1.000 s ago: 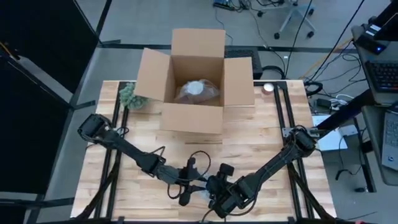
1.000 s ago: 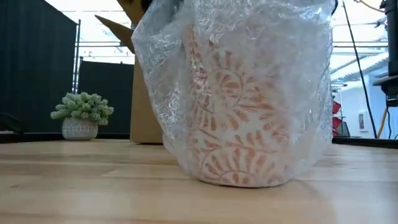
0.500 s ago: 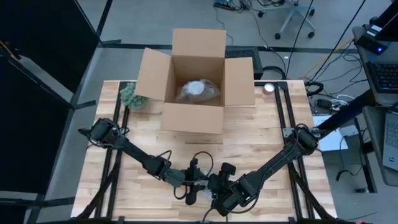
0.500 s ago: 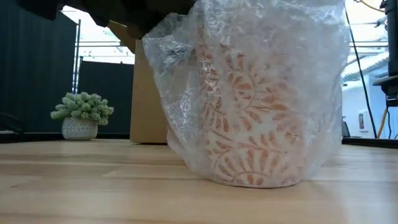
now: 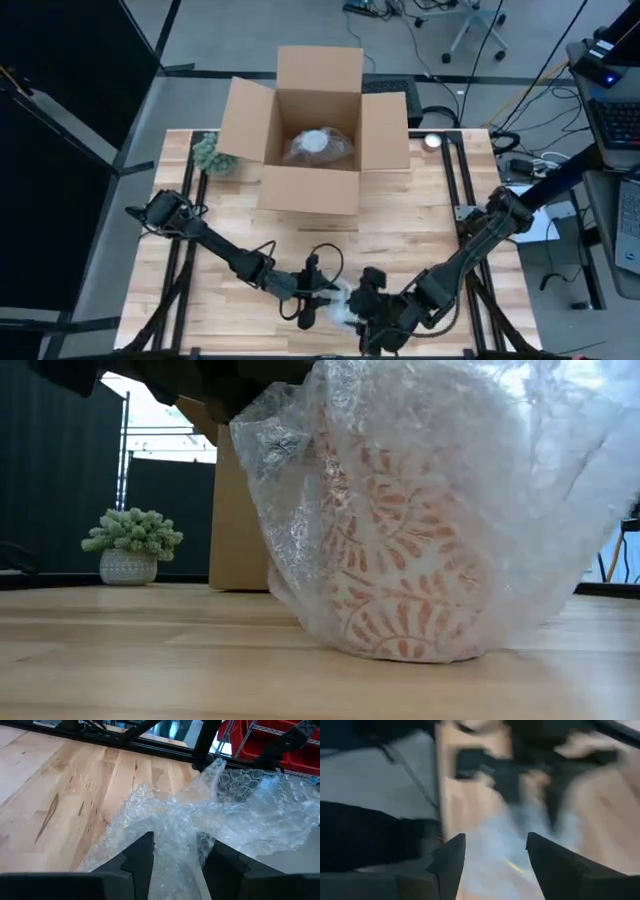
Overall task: Wrap mug
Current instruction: Wrap the yellow patterned mug with bubble wrap
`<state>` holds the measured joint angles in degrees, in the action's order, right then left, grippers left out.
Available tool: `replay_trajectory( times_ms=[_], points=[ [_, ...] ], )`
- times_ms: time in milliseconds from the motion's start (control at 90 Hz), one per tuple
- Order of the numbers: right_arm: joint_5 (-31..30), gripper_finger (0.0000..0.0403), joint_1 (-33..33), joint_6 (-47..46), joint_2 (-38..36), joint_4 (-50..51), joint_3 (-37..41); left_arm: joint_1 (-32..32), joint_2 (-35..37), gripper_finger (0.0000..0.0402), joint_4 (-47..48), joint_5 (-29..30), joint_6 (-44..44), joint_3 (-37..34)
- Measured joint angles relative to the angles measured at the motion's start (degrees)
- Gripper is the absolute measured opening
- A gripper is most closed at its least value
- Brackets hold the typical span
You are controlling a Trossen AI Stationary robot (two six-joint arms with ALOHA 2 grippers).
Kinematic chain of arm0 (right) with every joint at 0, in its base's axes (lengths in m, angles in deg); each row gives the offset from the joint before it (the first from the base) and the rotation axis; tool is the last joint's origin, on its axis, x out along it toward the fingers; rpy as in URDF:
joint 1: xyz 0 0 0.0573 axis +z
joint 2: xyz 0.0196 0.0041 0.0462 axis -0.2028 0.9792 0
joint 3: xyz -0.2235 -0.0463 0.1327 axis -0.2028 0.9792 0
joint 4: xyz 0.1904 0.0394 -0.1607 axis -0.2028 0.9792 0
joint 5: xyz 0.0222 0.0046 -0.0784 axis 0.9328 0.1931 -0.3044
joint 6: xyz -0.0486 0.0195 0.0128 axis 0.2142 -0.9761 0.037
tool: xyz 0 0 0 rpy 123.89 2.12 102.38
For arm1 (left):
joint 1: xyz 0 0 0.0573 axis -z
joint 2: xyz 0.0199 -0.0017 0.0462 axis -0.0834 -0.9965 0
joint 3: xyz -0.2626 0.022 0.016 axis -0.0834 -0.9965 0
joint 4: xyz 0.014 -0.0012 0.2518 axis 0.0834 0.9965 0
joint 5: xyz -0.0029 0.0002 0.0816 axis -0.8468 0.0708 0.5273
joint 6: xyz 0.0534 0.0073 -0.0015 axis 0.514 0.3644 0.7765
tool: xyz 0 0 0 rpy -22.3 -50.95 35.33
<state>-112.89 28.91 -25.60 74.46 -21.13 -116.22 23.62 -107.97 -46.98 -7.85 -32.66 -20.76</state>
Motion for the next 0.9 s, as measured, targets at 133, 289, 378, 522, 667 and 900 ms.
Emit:
replay_trajectory(
  times_ms=[133, 289, 378, 522, 667, 900],
  points=[
    [1.0, 0.0199, -0.6, 2.3, 4.5, -4.6, -0.1, 0.0, 0.0, 0.0138, 0.0, -0.1, 0.0, 0.0],
    [3.1, 0.0199, -2.5, -1.5, 8.7, 2.1, 0.0, 0.0, 0.0, 0.0138, 0.0, -0.2, 0.0, 0.0],
    [4.4, 0.0199, -3.5, -1.7, 10.2, 3.0, 0.0, 0.0, 0.0, 0.0138, 0.0, -0.2, 0.1, 0.0],
    [7.1, 0.0199, -4.7, 0.0, 12.2, 3.1, -0.3, 0.1, 1.8, 0.0138, 1.1, -0.5, 0.1, -0.2],
    [7.4, 0.0199, -5.4, 0.2, 14.3, 3.4, -0.3, 0.4, 5.5, 0.0138, 3.9, -1.9, -0.3, -0.4],
    [7.9, 0.0199, -5.8, 0.8, 15.7, 3.4, -0.3, 0.8, 10.2, 0.0139, 4.2, -2.0, -0.5, -0.3]
  ],
)
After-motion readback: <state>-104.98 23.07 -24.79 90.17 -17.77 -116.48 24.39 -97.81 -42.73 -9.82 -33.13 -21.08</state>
